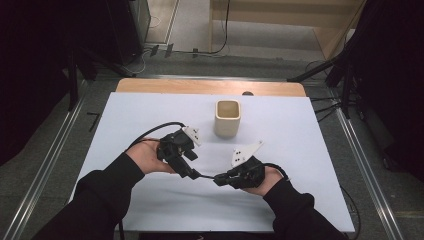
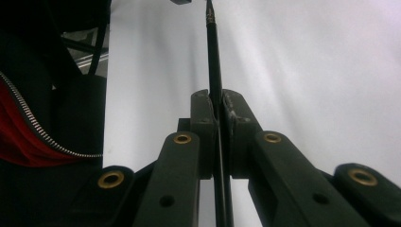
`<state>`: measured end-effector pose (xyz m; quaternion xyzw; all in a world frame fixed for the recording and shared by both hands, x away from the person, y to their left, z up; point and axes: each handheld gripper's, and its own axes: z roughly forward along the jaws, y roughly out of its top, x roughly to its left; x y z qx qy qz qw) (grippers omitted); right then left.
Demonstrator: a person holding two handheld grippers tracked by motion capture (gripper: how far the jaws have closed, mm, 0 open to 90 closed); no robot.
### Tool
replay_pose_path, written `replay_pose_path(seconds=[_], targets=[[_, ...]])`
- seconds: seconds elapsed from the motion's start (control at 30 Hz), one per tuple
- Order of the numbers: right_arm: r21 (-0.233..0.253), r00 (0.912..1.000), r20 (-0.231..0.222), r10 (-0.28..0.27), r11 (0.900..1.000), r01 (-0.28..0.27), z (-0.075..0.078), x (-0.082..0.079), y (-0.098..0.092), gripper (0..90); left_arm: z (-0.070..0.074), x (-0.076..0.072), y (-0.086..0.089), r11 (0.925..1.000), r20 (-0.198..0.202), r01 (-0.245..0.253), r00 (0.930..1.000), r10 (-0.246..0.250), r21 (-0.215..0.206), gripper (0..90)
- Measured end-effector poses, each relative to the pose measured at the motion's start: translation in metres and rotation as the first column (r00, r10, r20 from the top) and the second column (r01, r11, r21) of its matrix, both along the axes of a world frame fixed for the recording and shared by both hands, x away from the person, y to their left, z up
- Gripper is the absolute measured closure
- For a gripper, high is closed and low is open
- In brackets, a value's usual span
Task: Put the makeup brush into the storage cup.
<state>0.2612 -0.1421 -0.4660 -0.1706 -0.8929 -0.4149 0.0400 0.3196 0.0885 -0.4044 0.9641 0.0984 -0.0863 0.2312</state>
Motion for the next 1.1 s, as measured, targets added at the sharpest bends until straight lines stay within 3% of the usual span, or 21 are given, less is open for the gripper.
replay_pose_path(seconds=[0.27,0.57,0.87,0.97,1.1], targets=[[-0.002,0.9991,-0.011,-0.040,0.999,0.040,0.000,-0.003,-0.013,85.9,-0.004,0.000,0.008,0.9980,0.002,-0.035,0.9994,0.035,-0.052,30.6],[0.003,0.9964,-0.015,-0.084,0.996,0.084,0.001,-0.006,-0.024,85.9,-0.007,0.001,0.018,0.9934,-0.001,-0.090,0.9959,0.090,-0.072,30.5],[0.006,0.9927,-0.023,-0.118,0.993,0.119,0.000,-0.008,-0.031,85.9,-0.010,-0.002,0.029,0.9846,-0.016,-0.132,0.9913,0.131,-0.115,30.4],[0.008,0.9906,-0.020,-0.135,0.991,0.136,0.001,-0.009,-0.034,85.8,-0.014,-0.004,0.030,0.9814,-0.026,-0.162,0.9868,0.160,-0.103,30.3],[-0.003,0.9859,-0.017,-0.166,0.986,0.166,0.001,-0.010,-0.037,85.8,-0.017,-0.006,0.033,0.9744,-0.034,-0.185,0.9827,0.182,-0.127,30.4]])
